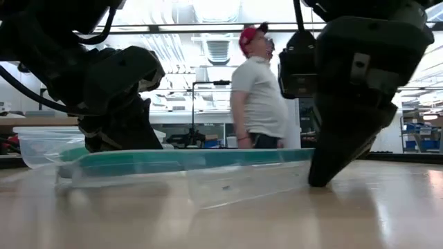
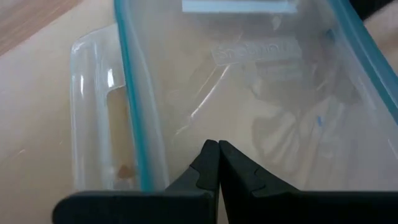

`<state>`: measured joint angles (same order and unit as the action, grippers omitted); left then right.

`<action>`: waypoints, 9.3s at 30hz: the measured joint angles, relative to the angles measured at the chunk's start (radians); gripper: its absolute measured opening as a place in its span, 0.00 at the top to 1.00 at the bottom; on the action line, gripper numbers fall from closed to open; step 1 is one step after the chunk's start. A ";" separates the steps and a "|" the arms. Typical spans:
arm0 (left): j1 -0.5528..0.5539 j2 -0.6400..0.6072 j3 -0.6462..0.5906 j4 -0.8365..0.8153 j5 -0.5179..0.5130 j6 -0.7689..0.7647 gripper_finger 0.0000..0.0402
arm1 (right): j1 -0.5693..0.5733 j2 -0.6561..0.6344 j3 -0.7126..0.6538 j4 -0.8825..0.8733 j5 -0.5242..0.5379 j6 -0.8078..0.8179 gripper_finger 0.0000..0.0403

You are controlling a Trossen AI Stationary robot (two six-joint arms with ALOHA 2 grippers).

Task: Roll bandage
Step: Close the transparent food container

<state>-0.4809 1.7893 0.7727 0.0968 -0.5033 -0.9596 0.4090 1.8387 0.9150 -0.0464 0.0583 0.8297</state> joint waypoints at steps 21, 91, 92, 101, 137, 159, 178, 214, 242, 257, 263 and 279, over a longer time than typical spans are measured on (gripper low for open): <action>0.000 0.001 0.002 0.064 0.017 0.026 1.00 | -0.077 -0.002 0.003 0.331 0.201 0.100 1.00; -0.014 0.048 0.000 0.017 0.161 -0.018 1.00 | -0.185 0.073 0.001 0.344 -0.231 0.225 0.39; -0.013 0.051 0.000 0.019 0.158 -0.018 1.00 | -0.185 0.072 0.001 0.325 -0.238 0.176 0.42; -0.013 0.053 0.000 0.024 0.149 -0.018 1.00 | -0.188 0.072 -0.001 0.331 -0.284 0.034 0.67; -0.008 0.054 -0.003 0.010 0.087 -0.026 1.00 | -0.196 0.119 0.061 0.278 -0.412 0.064 0.82; 0.012 0.058 -0.006 0.008 -0.031 -0.089 1.00 | -0.209 0.207 0.218 0.321 -0.412 0.492 0.65; 0.008 0.014 -0.005 -0.009 -0.026 -0.019 1.00 | -0.152 0.206 0.263 0.234 -0.172 0.038 0.68; 0.073 0.011 -0.003 -0.010 0.013 0.009 1.00 | 0.014 0.214 0.376 -0.003 0.230 -1.215 0.67; 0.087 0.013 -0.006 0.055 0.046 0.061 1.00 | 0.011 0.312 0.376 0.100 0.622 -1.213 0.79; 0.087 -0.015 -0.002 0.077 0.050 0.112 1.00 | -0.102 0.309 0.388 0.101 0.196 -0.872 0.98; 0.084 -0.139 0.014 0.087 0.078 0.181 1.00 | -0.091 0.228 0.384 0.003 0.141 -0.863 0.98; 0.065 -0.699 0.019 0.087 -0.001 0.585 1.00 | -0.112 -0.184 0.384 -0.205 0.388 -0.929 0.98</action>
<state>-0.4164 1.0902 0.7921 0.1837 -0.5046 -0.3743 0.2969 1.6546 1.2987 -0.2516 0.4465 -0.0991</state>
